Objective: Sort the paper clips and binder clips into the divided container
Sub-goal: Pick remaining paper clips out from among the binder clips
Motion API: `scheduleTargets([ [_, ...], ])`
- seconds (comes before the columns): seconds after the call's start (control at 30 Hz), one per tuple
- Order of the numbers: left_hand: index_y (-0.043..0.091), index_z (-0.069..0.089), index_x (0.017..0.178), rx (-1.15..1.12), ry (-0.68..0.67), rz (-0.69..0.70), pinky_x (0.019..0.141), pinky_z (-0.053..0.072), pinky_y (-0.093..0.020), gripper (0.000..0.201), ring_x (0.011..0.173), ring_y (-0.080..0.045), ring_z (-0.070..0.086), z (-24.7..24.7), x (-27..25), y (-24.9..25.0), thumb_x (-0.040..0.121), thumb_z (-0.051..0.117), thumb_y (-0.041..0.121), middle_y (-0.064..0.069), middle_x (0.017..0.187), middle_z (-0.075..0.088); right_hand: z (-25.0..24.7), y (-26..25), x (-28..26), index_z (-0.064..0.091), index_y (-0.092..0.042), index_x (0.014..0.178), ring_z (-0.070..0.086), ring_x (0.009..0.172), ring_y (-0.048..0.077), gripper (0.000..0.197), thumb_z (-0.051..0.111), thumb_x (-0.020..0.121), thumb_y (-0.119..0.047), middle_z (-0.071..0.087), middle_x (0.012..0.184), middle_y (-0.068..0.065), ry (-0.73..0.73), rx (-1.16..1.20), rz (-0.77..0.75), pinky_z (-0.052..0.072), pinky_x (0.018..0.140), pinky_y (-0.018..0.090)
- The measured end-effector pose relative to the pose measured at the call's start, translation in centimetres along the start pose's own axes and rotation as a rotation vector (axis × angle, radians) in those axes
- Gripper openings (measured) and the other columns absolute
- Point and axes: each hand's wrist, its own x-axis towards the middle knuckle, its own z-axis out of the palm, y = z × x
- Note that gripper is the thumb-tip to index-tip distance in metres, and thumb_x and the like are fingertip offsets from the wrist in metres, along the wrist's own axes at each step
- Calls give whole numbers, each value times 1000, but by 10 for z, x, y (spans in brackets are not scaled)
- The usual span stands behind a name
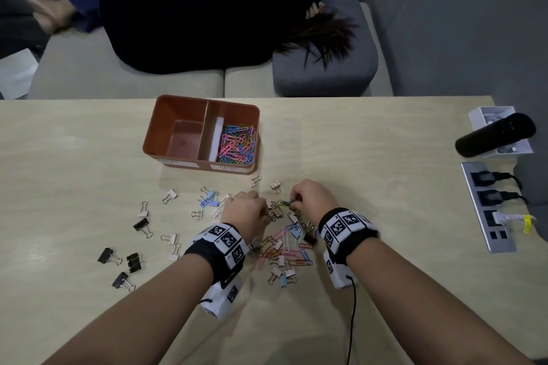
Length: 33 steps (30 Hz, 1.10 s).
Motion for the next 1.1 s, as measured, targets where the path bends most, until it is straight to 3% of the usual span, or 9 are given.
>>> scheduleTargets([
  [0.23, 21, 61, 102, -22, -32, -37, 93, 36, -35, 19, 105, -21, 54, -9, -1, -2, 91, 53, 33, 1, 108, 62, 5, 0, -6, 66, -15, 95, 62, 91, 23, 11, 66, 84, -17, 69, 97, 5, 56, 32, 25, 52, 85, 38],
  [0.4, 16, 61, 99, -227, -104, -38, 86, 51, -34, 13, 95, -23, 62, -16, -5, -13, 88, 59, 23, -3, 100, 69, 5, -7, -7, 69, -11, 102, 64, 94, 27, 17, 61, 88, -15, 69, 100, 9, 38, -46, 30, 52, 86, 36],
  [0.53, 15, 61, 108, -334, -53, -25, 81, 49, -27, 20, 91, -17, 65, -19, -11, -19, 90, 61, 23, -1, 97, 72, 6, -13, -9, 69, -9, 104, 63, 96, 30, 19, 59, 90, -13, 67, 105, 12, 68, -85, 31, 52, 86, 35],
  [0.7, 14, 65, 104, -337, -24, -8, 75, 49, -25, 18, 80, -14, 59, -23, -22, -27, 88, 63, 21, -1, 95, 71, 11, -18, -13, 67, -7, 98, 62, 97, 32, 15, 58, 87, -11, 69, 100, 14, 103, -55, 76, 52, 85, 37],
  [0.9, 19, 69, 95, -231, -31, 20, 80, 49, -29, 12, 93, -19, 62, -23, -31, -34, 87, 60, 20, -1, 99, 67, 17, -21, -13, 68, -5, 95, 63, 93, 33, 15, 57, 87, -11, 69, 97, 15, 106, -60, 121, 53, 82, 37],
  [1.1, 21, 64, 112, -227, -86, 43, 89, 51, -32, 26, 99, -19, 62, -7, -36, -12, 90, 58, 33, 2, 109, 68, 17, -14, -18, 65, -5, 102, 61, 98, 33, 17, 56, 89, -12, 66, 105, 16, 95, -83, 91, 51, 84, 37],
])
